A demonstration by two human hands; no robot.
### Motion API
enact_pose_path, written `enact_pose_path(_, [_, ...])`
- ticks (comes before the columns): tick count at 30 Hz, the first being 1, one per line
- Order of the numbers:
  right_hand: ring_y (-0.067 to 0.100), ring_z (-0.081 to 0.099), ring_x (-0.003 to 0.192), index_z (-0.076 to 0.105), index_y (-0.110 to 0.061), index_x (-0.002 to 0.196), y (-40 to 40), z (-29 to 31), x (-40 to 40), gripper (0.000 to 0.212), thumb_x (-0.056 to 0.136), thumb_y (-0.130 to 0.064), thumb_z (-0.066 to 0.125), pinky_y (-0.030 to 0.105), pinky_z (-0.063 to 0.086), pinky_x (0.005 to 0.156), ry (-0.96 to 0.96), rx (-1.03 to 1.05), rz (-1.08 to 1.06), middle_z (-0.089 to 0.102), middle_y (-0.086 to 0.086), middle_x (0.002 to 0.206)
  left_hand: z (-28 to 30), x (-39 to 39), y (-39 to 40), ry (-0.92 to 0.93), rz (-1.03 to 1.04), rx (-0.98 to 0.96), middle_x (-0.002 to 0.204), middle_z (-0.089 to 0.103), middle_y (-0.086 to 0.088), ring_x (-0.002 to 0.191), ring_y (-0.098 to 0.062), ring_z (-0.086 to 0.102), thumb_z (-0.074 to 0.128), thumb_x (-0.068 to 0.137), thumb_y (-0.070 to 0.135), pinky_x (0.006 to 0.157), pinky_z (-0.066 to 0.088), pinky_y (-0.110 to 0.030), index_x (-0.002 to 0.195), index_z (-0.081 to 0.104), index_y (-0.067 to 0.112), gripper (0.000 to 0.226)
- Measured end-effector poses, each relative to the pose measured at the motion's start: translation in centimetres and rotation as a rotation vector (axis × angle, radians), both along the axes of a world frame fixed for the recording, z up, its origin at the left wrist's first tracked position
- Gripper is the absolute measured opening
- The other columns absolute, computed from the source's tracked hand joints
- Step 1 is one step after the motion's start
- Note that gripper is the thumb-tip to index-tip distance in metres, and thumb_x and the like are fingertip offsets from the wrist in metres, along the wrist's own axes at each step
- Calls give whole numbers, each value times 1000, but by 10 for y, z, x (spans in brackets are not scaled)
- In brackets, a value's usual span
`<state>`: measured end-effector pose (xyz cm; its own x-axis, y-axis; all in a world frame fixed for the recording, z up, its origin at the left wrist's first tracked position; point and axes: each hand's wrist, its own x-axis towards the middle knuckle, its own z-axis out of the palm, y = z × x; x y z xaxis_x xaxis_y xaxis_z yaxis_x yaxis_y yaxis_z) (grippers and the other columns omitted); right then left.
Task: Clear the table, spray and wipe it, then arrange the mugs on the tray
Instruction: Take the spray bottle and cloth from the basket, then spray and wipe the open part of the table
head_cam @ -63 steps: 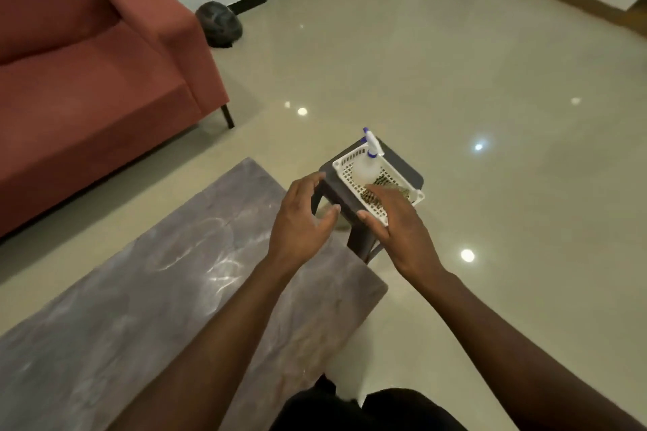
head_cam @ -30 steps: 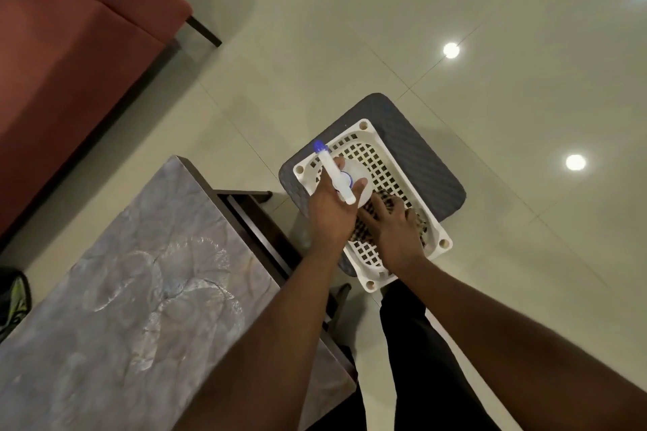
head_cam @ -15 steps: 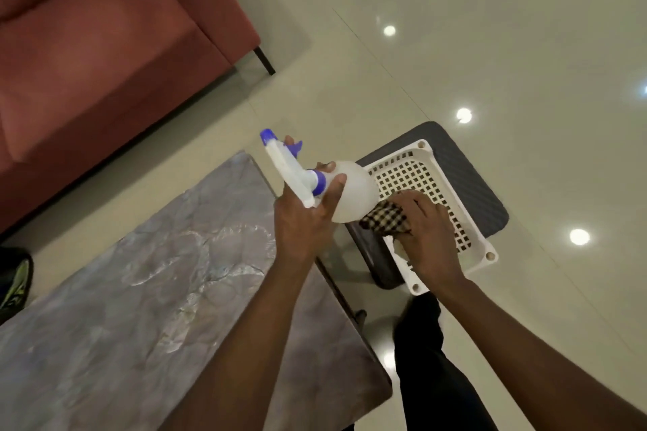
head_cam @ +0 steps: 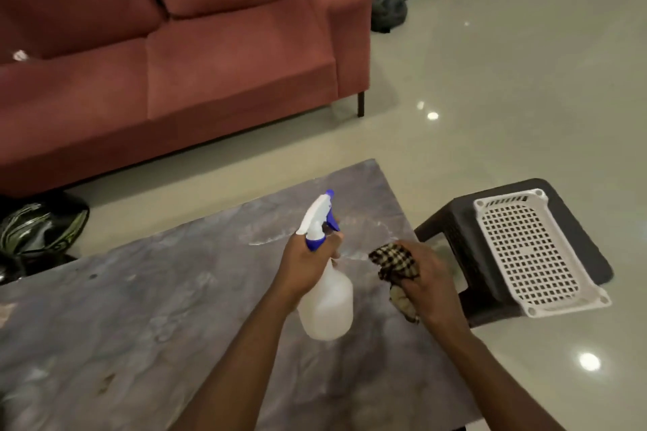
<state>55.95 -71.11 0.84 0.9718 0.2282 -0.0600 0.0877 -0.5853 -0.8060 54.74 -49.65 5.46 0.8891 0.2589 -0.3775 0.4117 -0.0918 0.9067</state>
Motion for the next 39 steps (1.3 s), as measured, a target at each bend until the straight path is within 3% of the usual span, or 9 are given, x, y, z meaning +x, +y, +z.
enact_pose_path(5, [9, 56, 97, 54, -41, 110, 41, -27, 9, 54, 69, -14, 78, 15, 39, 78, 27, -34, 28, 55, -17, 102, -18, -21, 39, 197, 7, -25, 70, 70, -11, 54, -14, 61, 68, 85, 28, 57, 51, -29, 98, 67, 16, 17])
enact_pose_path(7, [12, 56, 100, 56, -35, 113, 49, -42, 14, 52, 70, -16, 77, 22, 40, 79, 36, -120, 63, 54, -16, 104, -24, -15, 44, 221, 12, -60, 78, 71, -18, 51, -17, 60, 69, 85, 33, 56, 51, -29, 98, 69, 16, 22])
enact_pose_path(11, [26, 54, 106, 52, -25, 126, 64, -74, 30, 52, 78, -21, 71, 39, 48, 86, 60, -352, 153, 56, -1, 126, -40, 11, 41, 288, -87, 0, 53, 64, -4, 47, -16, 59, 67, 84, 46, 58, 49, -27, 92, 71, 19, 28])
enact_pose_path(16, [28, 45, 118, 36, -28, 140, 88, -112, 90, 57, 88, -22, 59, 39, 40, 97, 21, -575, 194, 39, 0, 145, -72, 71, 49, 353, -79, -26, 65, 69, -12, 53, -22, 60, 67, 82, 55, 61, 50, -31, 84, 73, 9, 46])
enact_pose_path(21, [32, 37, 127, 22, -22, 147, 114, -156, 160, 69, 90, -29, 59, 39, 34, 104, -46, -646, 208, 28, 5, 153, -116, 130, 51, 398, -61, 6, 75, 74, -10, 49, -14, 63, 66, 82, 54, 47, 50, -20, 91, 74, 10, 46])
enact_pose_path(25, [32, 44, 128, 39, -17, 142, 123, -182, 173, 73, 79, -37, 69, 43, 38, 101, -189, -693, 264, 42, 8, 146, -145, 151, 54, 441, -76, 65, 65, 72, -6, 42, -9, 63, 63, 84, 56, 38, 46, -14, 89, 73, 17, 41])
enact_pose_path(27, [29, 50, 125, 49, -14, 135, 120, -195, 171, 61, 81, -41, 60, 46, 42, 100, -310, -688, 273, 52, 7, 139, -155, 159, 55, 450, -70, 99, 53, 68, 1, 39, -6, 60, 62, 85, 56, 38, 44, -15, 79, 73, 20, 38])
enact_pose_path(31, [26, 46, 130, 48, -10, 137, 96, -214, 159, 57, 92, -45, 36, 48, 40, 105, -310, -688, 157, 51, 9, 140, -163, 173, 58, 341, -3, 183, 52, 65, 11, 41, -7, 56, 63, 88, 38, 47, 45, -18, 81, 66, 19, 20])
enact_pose_path(39, [29, 40, 133, 37, -28, 142, 123, -210, 182, 50, 94, -32, 49, 51, 29, 110, -241, -694, -141, 45, 7, 144, -148, 196, 67, 365, -74, 191, 68, 68, -6, 49, -17, 57, 65, 87, 40, 59, 48, -29, 93, 69, 15, 26])
